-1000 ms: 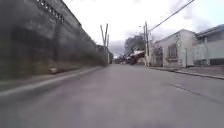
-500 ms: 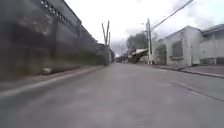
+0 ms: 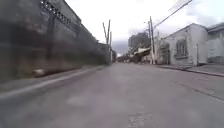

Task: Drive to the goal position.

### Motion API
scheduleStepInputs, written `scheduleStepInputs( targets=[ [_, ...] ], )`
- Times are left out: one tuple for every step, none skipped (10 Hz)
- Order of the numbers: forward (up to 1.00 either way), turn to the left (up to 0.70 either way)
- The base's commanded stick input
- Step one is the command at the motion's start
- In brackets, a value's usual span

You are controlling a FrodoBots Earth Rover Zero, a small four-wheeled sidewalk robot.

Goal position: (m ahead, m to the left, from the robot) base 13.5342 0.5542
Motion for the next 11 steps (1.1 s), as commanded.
scheduleStepInputs(
  targets=[
    [1.00, 0.00],
    [1.00, 0.00],
    [1.00, -0.16],
    [1.00, -0.40],
    [1.00, -0.40],
    [1.00, -0.36],
    [1.00, -0.18],
    [1.00, 0.00],
    [1.00, 0.00],
    [1.00, 0.00],
    [1.00, 0.00]
  ],
)
